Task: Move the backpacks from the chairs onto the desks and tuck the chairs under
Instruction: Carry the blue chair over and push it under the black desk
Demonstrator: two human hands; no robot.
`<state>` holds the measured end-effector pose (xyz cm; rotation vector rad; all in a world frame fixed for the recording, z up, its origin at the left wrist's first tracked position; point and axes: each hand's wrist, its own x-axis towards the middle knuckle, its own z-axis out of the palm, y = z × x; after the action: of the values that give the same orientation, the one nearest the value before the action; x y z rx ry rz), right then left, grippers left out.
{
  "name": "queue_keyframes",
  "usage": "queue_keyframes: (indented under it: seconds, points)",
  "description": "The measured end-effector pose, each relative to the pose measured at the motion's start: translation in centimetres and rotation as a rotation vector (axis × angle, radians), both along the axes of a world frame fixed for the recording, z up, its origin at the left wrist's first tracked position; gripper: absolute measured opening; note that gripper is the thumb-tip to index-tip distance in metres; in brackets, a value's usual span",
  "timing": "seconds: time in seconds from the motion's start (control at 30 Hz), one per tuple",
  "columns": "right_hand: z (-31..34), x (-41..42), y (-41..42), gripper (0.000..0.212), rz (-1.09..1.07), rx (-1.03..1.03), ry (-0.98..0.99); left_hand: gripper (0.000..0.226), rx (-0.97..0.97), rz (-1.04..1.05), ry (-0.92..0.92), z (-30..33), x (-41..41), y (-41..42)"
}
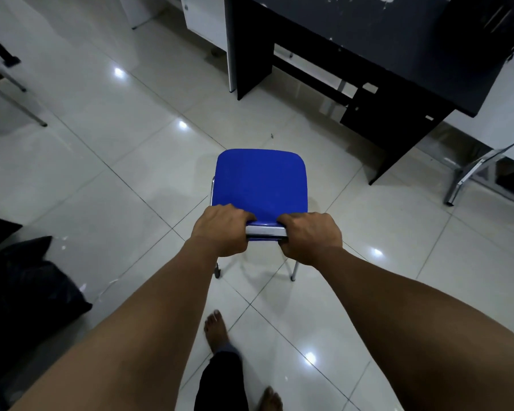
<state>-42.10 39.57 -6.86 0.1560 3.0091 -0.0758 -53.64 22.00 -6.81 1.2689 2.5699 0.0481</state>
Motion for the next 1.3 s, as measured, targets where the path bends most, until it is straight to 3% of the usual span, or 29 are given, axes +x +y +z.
queue_keyframes:
  seconds: [0.9,1.3]
  points:
    - [2.3,-11.6,-2.0,0.017,-0.005,-0.023,-0.030,0.040,-0.020,-0.137,0.181,3.2,-11.5,-1.2]
    - [2.2,-13.2,0.8,0.017,-0.026,0.012,-0.137,0.040,-0.024,-0.069,0.091,1.5,-11.7,0.9]
